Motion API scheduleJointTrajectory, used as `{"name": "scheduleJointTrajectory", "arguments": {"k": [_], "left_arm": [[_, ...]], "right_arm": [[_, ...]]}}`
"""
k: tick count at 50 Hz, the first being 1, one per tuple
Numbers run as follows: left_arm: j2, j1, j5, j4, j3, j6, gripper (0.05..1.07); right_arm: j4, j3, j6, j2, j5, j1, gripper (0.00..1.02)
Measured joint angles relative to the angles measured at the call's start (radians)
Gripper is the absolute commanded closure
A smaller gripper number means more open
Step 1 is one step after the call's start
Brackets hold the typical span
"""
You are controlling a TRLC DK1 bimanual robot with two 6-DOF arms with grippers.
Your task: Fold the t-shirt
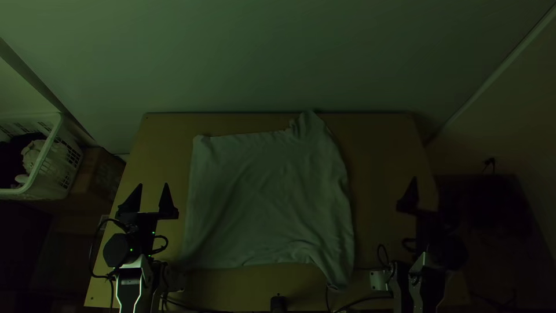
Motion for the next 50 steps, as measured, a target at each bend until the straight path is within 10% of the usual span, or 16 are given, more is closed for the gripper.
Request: {"name": "scheduleJointTrajectory", "arguments": {"k": [50], "left_arm": [[0.941, 0.010, 0.000, -0.100, 0.936, -0.027, 0.10]], "right_arm": [[-0.105, 0.864, 0.004, 0.936, 0.002, 0.191, 0.04]]}}
